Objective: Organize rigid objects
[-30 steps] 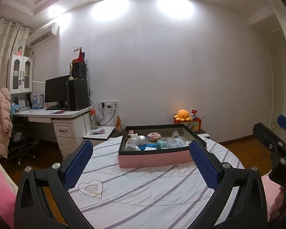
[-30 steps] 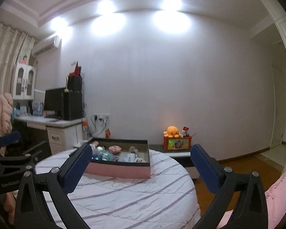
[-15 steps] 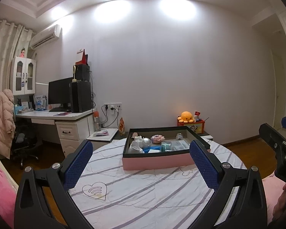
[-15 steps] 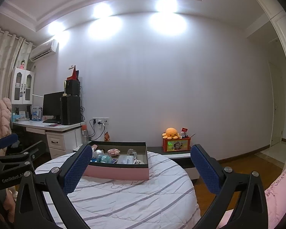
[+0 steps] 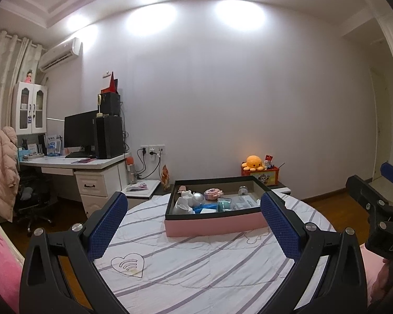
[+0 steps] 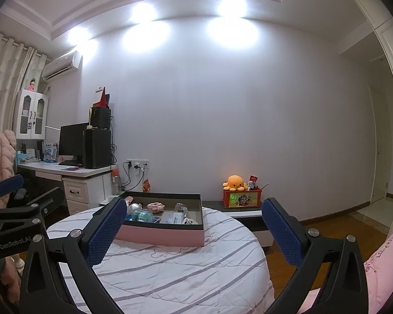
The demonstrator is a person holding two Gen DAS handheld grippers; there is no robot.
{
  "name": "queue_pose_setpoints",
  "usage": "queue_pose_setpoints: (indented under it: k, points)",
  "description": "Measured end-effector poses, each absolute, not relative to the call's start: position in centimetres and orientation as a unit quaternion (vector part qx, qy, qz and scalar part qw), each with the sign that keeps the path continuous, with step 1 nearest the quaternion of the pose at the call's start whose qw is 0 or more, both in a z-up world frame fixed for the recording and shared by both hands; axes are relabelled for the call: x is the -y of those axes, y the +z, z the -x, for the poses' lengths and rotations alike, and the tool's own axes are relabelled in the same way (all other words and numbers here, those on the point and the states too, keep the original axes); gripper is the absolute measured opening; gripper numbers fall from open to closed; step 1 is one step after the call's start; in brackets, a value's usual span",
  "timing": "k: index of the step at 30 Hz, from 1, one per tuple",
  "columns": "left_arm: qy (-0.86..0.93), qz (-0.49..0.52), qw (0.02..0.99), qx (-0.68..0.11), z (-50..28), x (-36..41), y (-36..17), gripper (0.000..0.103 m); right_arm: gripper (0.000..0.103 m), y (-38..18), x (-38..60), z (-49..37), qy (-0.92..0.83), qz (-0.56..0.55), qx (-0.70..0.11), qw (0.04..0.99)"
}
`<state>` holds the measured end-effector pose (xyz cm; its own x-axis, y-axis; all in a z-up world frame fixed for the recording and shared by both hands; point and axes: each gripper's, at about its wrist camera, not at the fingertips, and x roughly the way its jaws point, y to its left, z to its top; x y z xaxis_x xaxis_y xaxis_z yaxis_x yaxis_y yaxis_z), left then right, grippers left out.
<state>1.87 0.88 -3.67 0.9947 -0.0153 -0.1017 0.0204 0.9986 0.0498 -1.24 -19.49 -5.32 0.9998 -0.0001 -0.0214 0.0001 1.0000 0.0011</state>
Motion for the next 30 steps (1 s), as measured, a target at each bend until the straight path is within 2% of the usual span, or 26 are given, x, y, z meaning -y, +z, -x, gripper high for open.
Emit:
queue_pose_setpoints:
  k: [30]
  points:
    - [-0.001, -0.025, 0.999, -0.048, -1.94, -0.78, -3.62, 0.103, 0.103, -5.5, 19.2, 0.91, -0.001, 0.011, -0.015, 1.0]
